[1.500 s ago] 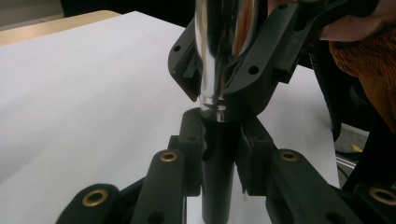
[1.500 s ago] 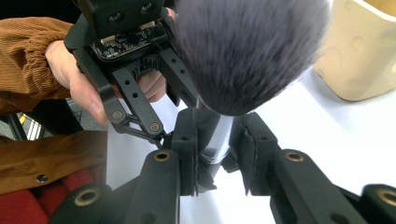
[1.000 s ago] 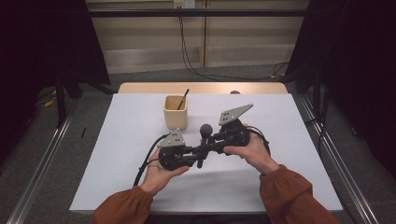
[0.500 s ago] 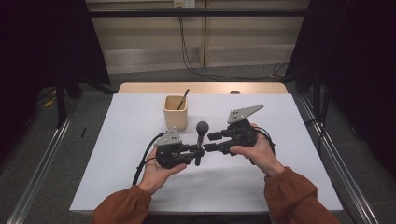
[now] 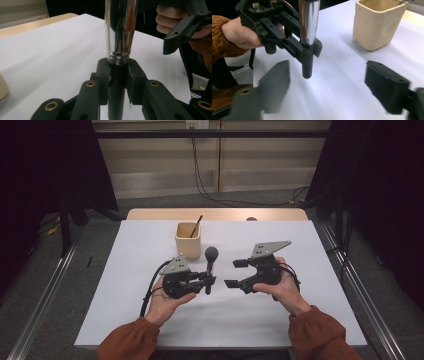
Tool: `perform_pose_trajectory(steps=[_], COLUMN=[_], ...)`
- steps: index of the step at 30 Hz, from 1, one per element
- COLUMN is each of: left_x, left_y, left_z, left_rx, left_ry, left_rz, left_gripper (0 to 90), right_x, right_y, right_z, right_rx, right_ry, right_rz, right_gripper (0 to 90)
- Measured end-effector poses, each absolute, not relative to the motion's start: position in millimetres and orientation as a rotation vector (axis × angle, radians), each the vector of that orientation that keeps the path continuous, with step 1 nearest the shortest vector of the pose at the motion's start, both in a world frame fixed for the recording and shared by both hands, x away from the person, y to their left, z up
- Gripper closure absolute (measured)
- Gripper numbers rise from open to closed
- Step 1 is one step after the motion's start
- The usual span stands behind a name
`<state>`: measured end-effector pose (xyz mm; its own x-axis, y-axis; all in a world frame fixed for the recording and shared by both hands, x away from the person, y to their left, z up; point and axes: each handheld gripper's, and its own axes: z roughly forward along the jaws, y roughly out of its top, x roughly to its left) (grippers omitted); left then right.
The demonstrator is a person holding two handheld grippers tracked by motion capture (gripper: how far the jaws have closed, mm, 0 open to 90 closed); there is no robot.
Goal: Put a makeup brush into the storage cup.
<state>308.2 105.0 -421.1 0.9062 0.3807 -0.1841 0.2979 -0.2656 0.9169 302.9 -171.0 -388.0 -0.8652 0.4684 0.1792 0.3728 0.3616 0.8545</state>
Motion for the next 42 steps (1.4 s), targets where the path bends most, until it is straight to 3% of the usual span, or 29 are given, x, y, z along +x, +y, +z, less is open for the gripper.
perform_pose_trajectory(steps=[9, 42], left_x=[309, 319], left_y=[109, 138], left_z=[-420, -396], left_rx=[1.86, 1.805], left_ry=[0.507, 0.54], left_rz=[0.098, 0.165], left_gripper=[74.7, 74.8], right_x=[293, 250], right_y=[-181, -247], right_z=[-394, -428], right_rx=[0.846, 1.072], right_ry=[2.379, 1.999], right_rz=[1.519, 1.517], right_gripper=[0.9, 0.2])
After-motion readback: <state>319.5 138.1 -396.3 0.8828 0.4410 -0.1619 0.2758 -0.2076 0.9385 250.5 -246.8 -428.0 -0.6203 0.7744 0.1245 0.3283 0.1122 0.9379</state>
